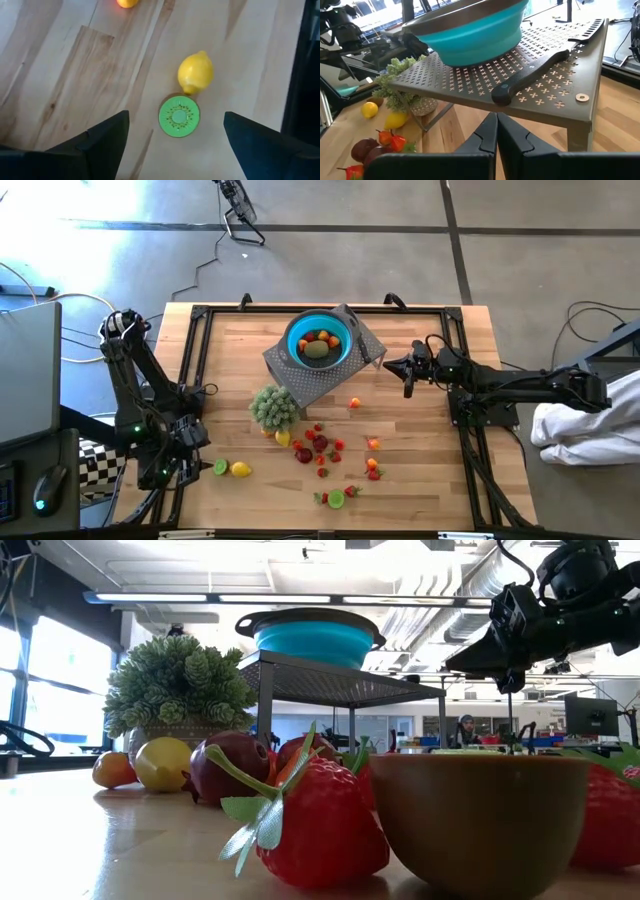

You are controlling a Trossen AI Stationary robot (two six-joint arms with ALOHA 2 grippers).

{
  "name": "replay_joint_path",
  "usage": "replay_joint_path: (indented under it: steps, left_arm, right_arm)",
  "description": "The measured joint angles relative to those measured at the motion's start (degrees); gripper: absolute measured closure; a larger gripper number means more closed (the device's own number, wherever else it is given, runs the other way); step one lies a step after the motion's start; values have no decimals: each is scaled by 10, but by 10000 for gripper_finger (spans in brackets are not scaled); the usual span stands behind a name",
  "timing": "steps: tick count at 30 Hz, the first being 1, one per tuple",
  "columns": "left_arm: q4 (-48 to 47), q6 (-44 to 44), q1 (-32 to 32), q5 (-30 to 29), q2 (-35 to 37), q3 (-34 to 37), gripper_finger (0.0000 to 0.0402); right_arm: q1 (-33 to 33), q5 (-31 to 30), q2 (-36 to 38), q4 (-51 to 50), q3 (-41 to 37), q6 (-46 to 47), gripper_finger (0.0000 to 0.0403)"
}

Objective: Pick & Place Fruit
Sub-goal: Put the kiwi into the blue strainer bowl on the shelf

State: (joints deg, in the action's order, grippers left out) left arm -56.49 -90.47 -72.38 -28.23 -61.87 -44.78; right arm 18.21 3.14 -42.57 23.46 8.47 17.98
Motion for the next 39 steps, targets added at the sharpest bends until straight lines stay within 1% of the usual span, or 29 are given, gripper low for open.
replay_joint_path:
  steps: [7,15,23,32,37,39]
  left_arm:
    - [0,2,0,0,-51,0,82]
    - [15,2,0,1,-91,0,82]
    - [43,2,0,2,-100,0,82]
    - [42,-3,0,2,-100,0,82]
    - [56,-14,0,-30,-110,0,82]
    - [61,-14,0,-31,-117,0,82]
  right_arm:
    - [0,0,0,1,0,0,400]
    - [0,0,0,1,0,0,400]
    - [0,0,0,1,0,0,400]
    - [0,0,0,0,0,0,400]
    - [0,0,0,-1,0,0,400]
    - [0,0,0,-2,0,-2,400]
